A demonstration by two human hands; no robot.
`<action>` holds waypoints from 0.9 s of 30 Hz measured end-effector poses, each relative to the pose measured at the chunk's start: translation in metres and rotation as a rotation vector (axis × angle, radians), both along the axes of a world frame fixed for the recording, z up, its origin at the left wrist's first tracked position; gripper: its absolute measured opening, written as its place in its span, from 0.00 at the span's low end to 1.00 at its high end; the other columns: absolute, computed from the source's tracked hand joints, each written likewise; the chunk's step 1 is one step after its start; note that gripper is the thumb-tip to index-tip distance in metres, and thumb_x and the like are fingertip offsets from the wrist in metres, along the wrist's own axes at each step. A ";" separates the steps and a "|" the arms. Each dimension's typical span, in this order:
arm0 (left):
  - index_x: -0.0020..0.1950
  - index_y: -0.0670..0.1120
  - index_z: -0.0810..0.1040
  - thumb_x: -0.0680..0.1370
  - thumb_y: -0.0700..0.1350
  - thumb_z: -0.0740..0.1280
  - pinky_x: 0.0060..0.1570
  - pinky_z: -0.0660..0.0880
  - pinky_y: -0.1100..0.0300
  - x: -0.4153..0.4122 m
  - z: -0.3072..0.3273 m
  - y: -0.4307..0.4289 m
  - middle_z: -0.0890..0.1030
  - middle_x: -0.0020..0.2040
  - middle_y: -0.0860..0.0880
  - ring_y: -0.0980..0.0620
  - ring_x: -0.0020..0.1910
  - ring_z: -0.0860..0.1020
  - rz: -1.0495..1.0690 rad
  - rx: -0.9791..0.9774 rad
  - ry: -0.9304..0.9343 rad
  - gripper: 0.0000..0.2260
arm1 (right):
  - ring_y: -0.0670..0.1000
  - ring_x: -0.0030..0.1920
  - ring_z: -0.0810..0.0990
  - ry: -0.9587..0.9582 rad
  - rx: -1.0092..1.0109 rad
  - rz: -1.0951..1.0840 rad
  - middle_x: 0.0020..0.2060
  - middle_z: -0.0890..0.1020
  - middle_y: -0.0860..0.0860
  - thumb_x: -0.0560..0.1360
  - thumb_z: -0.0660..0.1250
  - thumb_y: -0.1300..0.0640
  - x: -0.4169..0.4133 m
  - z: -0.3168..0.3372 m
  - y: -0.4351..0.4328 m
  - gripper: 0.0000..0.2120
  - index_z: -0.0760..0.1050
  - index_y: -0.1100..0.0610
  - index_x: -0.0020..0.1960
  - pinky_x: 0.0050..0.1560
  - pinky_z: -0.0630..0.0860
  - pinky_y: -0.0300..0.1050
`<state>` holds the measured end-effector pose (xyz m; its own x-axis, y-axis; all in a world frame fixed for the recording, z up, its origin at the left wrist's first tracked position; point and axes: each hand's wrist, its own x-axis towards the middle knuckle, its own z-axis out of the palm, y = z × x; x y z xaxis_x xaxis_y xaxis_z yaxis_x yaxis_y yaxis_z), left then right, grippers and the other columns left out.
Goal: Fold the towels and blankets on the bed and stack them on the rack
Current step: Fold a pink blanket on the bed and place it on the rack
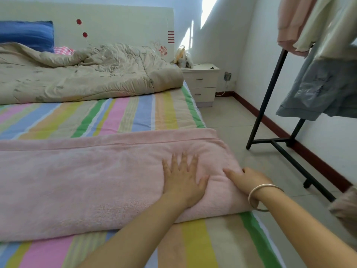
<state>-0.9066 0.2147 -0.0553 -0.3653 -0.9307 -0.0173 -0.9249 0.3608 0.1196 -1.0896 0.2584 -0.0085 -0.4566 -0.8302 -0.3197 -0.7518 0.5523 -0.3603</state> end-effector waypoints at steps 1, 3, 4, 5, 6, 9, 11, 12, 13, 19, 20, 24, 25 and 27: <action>0.80 0.54 0.39 0.69 0.68 0.31 0.71 0.35 0.34 0.000 -0.003 -0.001 0.41 0.80 0.46 0.40 0.78 0.39 0.001 0.006 -0.013 0.40 | 0.56 0.49 0.77 -0.078 0.017 -0.023 0.53 0.78 0.54 0.72 0.56 0.28 0.000 0.000 0.002 0.35 0.71 0.56 0.63 0.47 0.72 0.47; 0.80 0.54 0.40 0.72 0.68 0.34 0.72 0.34 0.36 0.002 0.000 -0.004 0.40 0.80 0.47 0.41 0.78 0.38 -0.013 0.043 0.014 0.38 | 0.56 0.50 0.75 -0.244 0.012 -0.080 0.58 0.77 0.56 0.73 0.61 0.32 -0.001 0.004 0.008 0.36 0.70 0.59 0.67 0.49 0.70 0.46; 0.80 0.54 0.42 0.74 0.68 0.37 0.72 0.34 0.37 0.005 0.004 -0.004 0.41 0.80 0.47 0.43 0.78 0.39 -0.025 0.064 0.047 0.37 | 0.56 0.50 0.74 -0.333 -0.002 -0.107 0.59 0.76 0.57 0.73 0.63 0.34 0.000 0.008 0.010 0.35 0.69 0.61 0.68 0.50 0.69 0.45; 0.80 0.54 0.44 0.76 0.68 0.39 0.73 0.35 0.39 0.009 0.007 -0.004 0.43 0.81 0.48 0.45 0.79 0.40 -0.039 0.079 0.103 0.35 | 0.56 0.49 0.73 -0.418 -0.017 -0.148 0.57 0.76 0.56 0.73 0.66 0.37 0.000 0.010 0.011 0.34 0.69 0.62 0.69 0.50 0.68 0.45; 0.80 0.55 0.47 0.78 0.67 0.41 0.74 0.36 0.41 0.013 0.010 -0.003 0.46 0.81 0.49 0.47 0.79 0.43 -0.049 0.088 0.181 0.33 | 0.55 0.48 0.74 -0.502 -0.037 -0.190 0.54 0.76 0.55 0.73 0.68 0.40 0.002 0.014 0.013 0.33 0.70 0.63 0.68 0.49 0.68 0.45; 0.78 0.53 0.60 0.75 0.69 0.40 0.76 0.47 0.48 0.028 0.018 0.007 0.59 0.79 0.51 0.53 0.78 0.55 -0.075 0.040 0.528 0.36 | 0.53 0.42 0.77 -0.642 -0.055 -0.230 0.43 0.79 0.52 0.72 0.72 0.46 0.009 0.025 0.014 0.25 0.74 0.61 0.61 0.41 0.71 0.44; 0.74 0.49 0.69 0.78 0.66 0.46 0.74 0.58 0.56 0.036 0.027 0.015 0.69 0.73 0.52 0.55 0.72 0.65 -0.044 -0.005 0.825 0.32 | 0.53 0.43 0.78 -0.645 -0.070 -0.183 0.44 0.79 0.53 0.73 0.71 0.49 0.019 0.037 0.012 0.19 0.74 0.58 0.59 0.39 0.73 0.44; 0.71 0.49 0.72 0.81 0.61 0.50 0.71 0.62 0.60 0.041 0.031 0.017 0.73 0.69 0.53 0.55 0.69 0.69 0.001 -0.002 0.942 0.26 | 0.54 0.45 0.79 -0.627 -0.099 -0.148 0.46 0.79 0.53 0.73 0.71 0.50 0.025 0.045 0.010 0.20 0.73 0.57 0.61 0.40 0.74 0.44; 0.68 0.50 0.74 0.83 0.57 0.53 0.67 0.65 0.61 0.046 0.035 0.017 0.75 0.66 0.54 0.56 0.66 0.72 0.064 0.035 1.038 0.19 | 0.55 0.47 0.79 -0.591 -0.133 -0.104 0.48 0.79 0.54 0.73 0.70 0.51 0.031 0.051 0.005 0.21 0.73 0.56 0.63 0.41 0.74 0.44; 0.63 0.46 0.71 0.84 0.52 0.52 0.45 0.79 0.52 0.098 0.071 0.014 0.80 0.57 0.43 0.45 0.52 0.81 0.546 0.543 1.635 0.15 | 0.58 0.56 0.78 -0.264 -0.301 0.163 0.59 0.78 0.55 0.71 0.71 0.52 0.123 0.094 -0.020 0.27 0.69 0.55 0.68 0.52 0.75 0.46; 0.63 0.45 0.72 0.83 0.52 0.53 0.44 0.80 0.51 0.113 0.075 0.015 0.81 0.57 0.42 0.44 0.52 0.82 0.576 0.598 1.679 0.16 | 0.58 0.56 0.78 -0.177 -0.311 0.220 0.59 0.78 0.55 0.71 0.69 0.51 0.144 0.098 -0.022 0.30 0.66 0.55 0.70 0.51 0.74 0.46; 0.63 0.43 0.74 0.83 0.52 0.54 0.41 0.83 0.49 0.204 0.089 0.016 0.82 0.56 0.40 0.43 0.49 0.83 0.688 0.589 1.835 0.18 | 0.59 0.59 0.75 -0.017 -0.410 0.448 0.61 0.76 0.54 0.74 0.65 0.49 0.244 0.109 -0.017 0.27 0.65 0.51 0.71 0.56 0.72 0.48; 0.64 0.42 0.72 0.83 0.53 0.52 0.40 0.83 0.48 0.227 0.089 0.015 0.82 0.56 0.40 0.43 0.48 0.83 0.717 0.591 1.862 0.19 | 0.59 0.61 0.74 -0.022 -0.441 0.496 0.61 0.76 0.53 0.74 0.65 0.50 0.266 0.107 -0.015 0.26 0.65 0.49 0.70 0.57 0.72 0.47; 0.67 0.42 0.70 0.83 0.56 0.51 0.34 0.83 0.49 0.278 0.088 0.014 0.81 0.55 0.39 0.43 0.44 0.83 0.756 0.606 1.850 0.22 | 0.59 0.61 0.75 -0.124 -0.468 0.529 0.61 0.76 0.52 0.73 0.64 0.47 0.314 0.096 -0.014 0.24 0.66 0.47 0.69 0.57 0.72 0.48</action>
